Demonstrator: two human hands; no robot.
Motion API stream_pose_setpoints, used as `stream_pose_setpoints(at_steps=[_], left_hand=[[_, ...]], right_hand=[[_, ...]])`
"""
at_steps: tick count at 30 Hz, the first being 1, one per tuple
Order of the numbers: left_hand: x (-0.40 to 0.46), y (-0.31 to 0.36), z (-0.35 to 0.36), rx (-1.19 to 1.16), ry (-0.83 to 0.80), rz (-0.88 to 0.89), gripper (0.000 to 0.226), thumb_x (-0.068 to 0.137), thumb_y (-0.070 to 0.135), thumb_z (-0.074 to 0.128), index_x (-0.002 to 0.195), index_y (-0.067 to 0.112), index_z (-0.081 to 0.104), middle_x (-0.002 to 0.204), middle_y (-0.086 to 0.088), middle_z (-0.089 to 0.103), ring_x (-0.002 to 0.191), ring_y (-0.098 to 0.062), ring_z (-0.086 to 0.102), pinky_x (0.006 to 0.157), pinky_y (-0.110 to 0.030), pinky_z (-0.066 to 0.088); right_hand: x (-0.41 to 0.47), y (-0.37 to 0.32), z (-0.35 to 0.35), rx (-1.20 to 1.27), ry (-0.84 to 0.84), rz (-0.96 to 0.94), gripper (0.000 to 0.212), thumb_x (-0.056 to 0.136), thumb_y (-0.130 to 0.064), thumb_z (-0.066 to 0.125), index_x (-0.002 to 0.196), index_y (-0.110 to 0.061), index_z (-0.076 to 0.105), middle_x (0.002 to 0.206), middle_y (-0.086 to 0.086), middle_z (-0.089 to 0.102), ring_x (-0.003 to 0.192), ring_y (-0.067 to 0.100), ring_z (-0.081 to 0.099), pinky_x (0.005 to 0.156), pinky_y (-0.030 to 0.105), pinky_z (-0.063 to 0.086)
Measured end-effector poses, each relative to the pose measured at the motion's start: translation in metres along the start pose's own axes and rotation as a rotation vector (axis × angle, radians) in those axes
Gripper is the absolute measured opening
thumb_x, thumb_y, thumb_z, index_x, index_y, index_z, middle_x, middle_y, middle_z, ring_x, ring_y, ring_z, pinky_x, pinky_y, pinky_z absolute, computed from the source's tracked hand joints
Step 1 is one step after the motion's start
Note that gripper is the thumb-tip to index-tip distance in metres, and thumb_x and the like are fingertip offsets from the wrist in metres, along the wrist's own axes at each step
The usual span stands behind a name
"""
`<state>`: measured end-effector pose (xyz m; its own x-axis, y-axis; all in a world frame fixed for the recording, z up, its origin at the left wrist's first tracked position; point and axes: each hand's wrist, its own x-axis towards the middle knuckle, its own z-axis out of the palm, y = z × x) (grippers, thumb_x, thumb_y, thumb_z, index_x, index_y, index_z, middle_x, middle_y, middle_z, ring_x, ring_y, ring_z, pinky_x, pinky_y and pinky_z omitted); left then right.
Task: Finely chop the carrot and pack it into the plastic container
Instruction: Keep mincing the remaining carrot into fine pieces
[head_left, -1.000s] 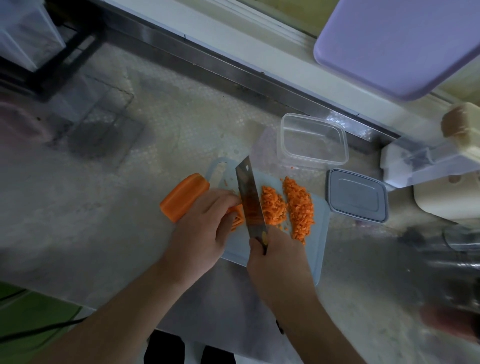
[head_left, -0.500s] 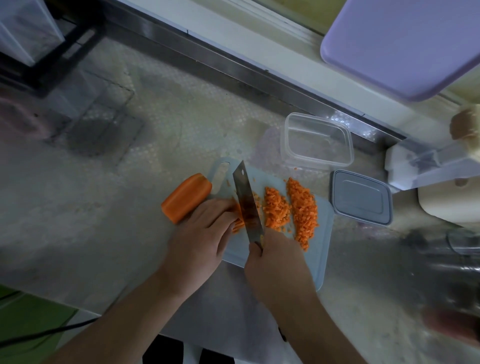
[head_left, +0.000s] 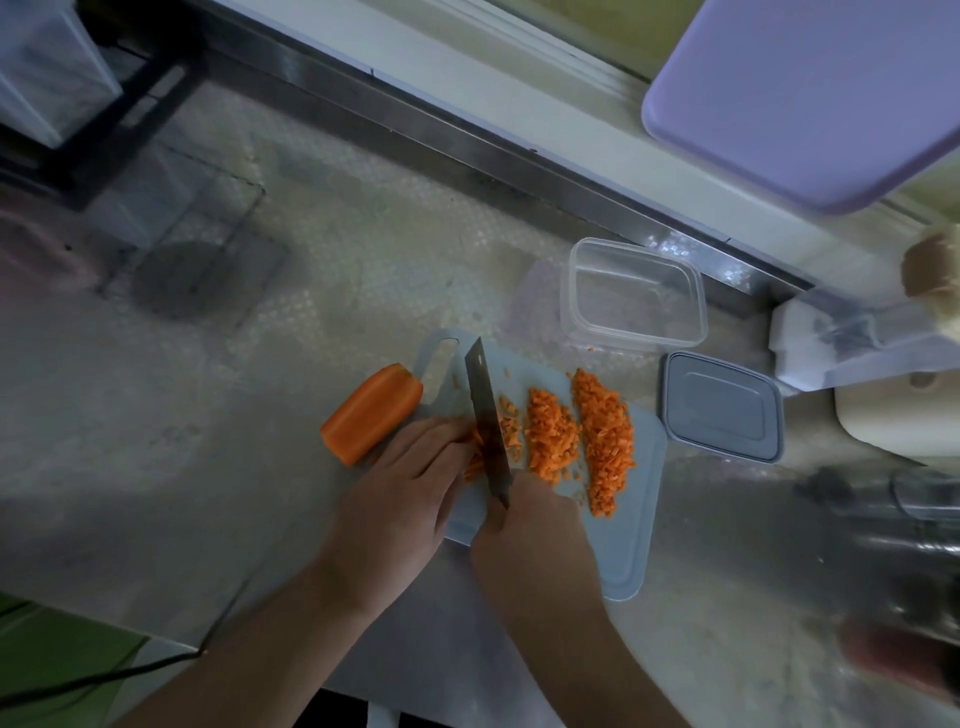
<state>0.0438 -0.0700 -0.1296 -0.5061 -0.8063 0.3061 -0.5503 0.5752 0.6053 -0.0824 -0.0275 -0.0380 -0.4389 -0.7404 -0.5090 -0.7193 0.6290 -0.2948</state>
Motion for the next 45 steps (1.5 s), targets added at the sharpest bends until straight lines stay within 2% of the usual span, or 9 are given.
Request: stream_pose_setpoints(at_steps=[4,8,18,25,29,33,37,42,45], left_hand=[[0.0,0.0,-0.001,-0.027,0.018,-0.016,0.021,0.102,0.012,0.065,0.121,0.008,0.073,0.131,-0.002,0.068,0.127,-0.021,0.061,0.111,-0.037,0.048],[0.0,0.001,-0.002,-0.033,0.032,-0.033,0.018,0.103,0.012,0.065,0.118,0.008,0.074,0.128,-0.002,0.069,0.124,-0.019,0.063,0.112,-0.033,0.047],[0.0,0.001,-0.002,-0.029,0.016,-0.029,0.019,0.103,0.015,0.063,0.118,0.01,0.074,0.124,-0.001,0.068,0.121,-0.019,0.063,0.112,-0.029,0.045],[0.001,0.001,-0.002,-0.026,0.016,-0.017,0.02,0.104,0.015,0.062,0.119,0.01,0.074,0.124,-0.001,0.068,0.123,-0.017,0.061,0.113,-0.028,0.044],[0.001,0.001,-0.003,-0.051,0.002,-0.037,0.018,0.103,0.011,0.065,0.118,0.01,0.074,0.123,-0.001,0.068,0.122,-0.018,0.062,0.111,-0.03,0.046],[0.003,0.001,-0.005,-0.117,0.045,-0.061,0.013,0.103,0.012,0.066,0.112,0.011,0.075,0.122,0.004,0.069,0.12,-0.013,0.061,0.111,-0.022,0.042],[0.002,0.001,-0.005,-0.125,0.068,-0.06,0.016,0.102,0.019,0.063,0.109,0.01,0.075,0.12,0.003,0.07,0.119,-0.012,0.061,0.111,-0.019,0.041],[0.002,0.003,-0.006,-0.108,0.081,-0.057,0.009,0.099,0.012,0.068,0.104,0.009,0.075,0.117,0.0,0.071,0.116,-0.013,0.061,0.111,-0.014,0.036],[0.002,0.003,-0.005,-0.11,0.076,-0.05,0.007,0.1,0.011,0.068,0.103,0.009,0.074,0.117,0.001,0.07,0.115,-0.014,0.062,0.11,-0.016,0.038]], right_hand=[[0.0,0.009,0.001,0.14,0.087,-0.064,0.015,0.1,-0.028,0.049,0.085,-0.026,0.051,0.073,-0.006,0.058,0.07,0.016,0.057,0.057,0.028,0.038],[-0.003,0.016,-0.002,0.139,0.108,-0.086,0.018,0.1,-0.03,0.052,0.083,-0.023,0.055,0.07,-0.005,0.058,0.065,0.013,0.056,0.054,0.028,0.039],[-0.009,0.008,-0.006,0.094,0.047,-0.04,0.031,0.101,-0.028,0.053,0.072,-0.026,0.04,0.07,-0.006,0.051,0.063,0.01,0.05,0.05,0.02,0.028],[-0.001,0.002,-0.004,0.01,-0.032,0.019,0.032,0.1,-0.03,0.05,0.073,-0.027,0.033,0.079,-0.006,0.047,0.071,0.011,0.049,0.056,0.026,0.033],[0.002,0.004,0.005,0.028,0.013,-0.031,0.018,0.098,-0.027,0.048,0.081,-0.026,0.043,0.08,-0.005,0.052,0.079,0.019,0.057,0.064,0.032,0.042],[0.0,0.012,0.003,0.155,0.071,-0.085,0.019,0.1,-0.029,0.051,0.081,-0.027,0.05,0.071,-0.006,0.056,0.068,0.014,0.056,0.056,0.027,0.039],[-0.001,0.015,-0.003,0.122,0.092,-0.1,0.028,0.1,-0.029,0.053,0.073,-0.026,0.046,0.067,-0.006,0.054,0.063,0.011,0.052,0.05,0.022,0.031],[-0.002,0.012,-0.004,0.102,0.074,-0.092,0.029,0.1,-0.029,0.053,0.072,-0.028,0.044,0.07,-0.007,0.054,0.065,0.011,0.052,0.052,0.024,0.033],[-0.001,0.009,-0.004,0.087,0.054,-0.066,0.03,0.1,-0.029,0.054,0.072,-0.029,0.042,0.073,-0.007,0.054,0.066,0.01,0.053,0.052,0.024,0.035]])
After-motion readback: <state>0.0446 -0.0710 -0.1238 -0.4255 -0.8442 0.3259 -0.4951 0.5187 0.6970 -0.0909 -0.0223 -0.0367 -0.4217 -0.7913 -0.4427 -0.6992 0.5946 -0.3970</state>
